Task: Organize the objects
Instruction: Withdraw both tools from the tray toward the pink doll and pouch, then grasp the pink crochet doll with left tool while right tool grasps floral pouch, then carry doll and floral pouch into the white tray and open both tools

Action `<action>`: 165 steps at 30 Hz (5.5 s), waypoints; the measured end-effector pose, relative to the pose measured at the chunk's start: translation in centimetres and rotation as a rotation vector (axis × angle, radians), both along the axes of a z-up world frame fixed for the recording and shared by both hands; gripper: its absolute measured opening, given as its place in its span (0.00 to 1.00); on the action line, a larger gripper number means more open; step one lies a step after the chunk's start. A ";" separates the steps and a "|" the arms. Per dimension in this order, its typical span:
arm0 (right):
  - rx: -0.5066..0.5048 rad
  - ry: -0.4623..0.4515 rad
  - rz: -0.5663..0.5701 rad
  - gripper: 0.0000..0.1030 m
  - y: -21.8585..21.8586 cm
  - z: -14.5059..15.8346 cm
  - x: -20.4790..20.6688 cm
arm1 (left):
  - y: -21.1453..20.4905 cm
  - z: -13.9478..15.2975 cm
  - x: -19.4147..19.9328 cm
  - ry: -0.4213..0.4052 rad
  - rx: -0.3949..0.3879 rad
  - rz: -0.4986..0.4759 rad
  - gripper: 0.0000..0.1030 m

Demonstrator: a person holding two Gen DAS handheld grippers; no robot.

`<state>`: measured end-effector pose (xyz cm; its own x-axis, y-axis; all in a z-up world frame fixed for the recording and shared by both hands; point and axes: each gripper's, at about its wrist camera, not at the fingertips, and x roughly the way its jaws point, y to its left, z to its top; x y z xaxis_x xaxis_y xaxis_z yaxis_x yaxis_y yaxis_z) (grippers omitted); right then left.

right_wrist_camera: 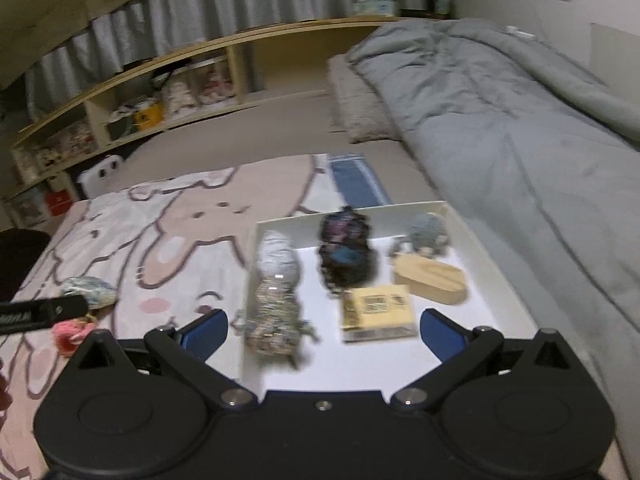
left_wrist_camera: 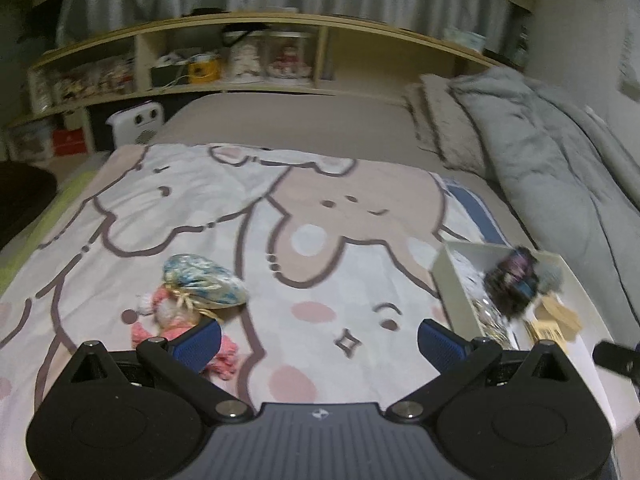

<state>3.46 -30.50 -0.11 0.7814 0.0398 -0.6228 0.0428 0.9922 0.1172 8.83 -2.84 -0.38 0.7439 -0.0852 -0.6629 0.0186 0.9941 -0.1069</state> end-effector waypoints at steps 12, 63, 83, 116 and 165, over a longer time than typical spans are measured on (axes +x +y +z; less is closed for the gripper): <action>0.084 -0.023 0.163 1.00 7.0 -0.4 3.4 | 6.1 -1.2 2.0 0.061 -0.098 0.135 0.95; 0.303 0.228 0.535 0.01 20.6 -1.2 16.9 | 12.9 -5.3 3.0 0.176 -0.393 0.414 0.51; 0.176 0.397 0.724 0.11 17.3 -3.5 7.8 | 13.2 -8.1 7.2 0.234 -0.299 0.352 0.37; 0.036 0.352 0.415 0.77 20.9 -10.6 10.0 | 12.0 -9.3 8.5 0.268 -0.268 0.276 0.40; 0.008 0.096 0.259 0.69 12.3 -0.9 8.8 | 7.3 -0.2 4.5 0.027 -0.200 0.088 0.38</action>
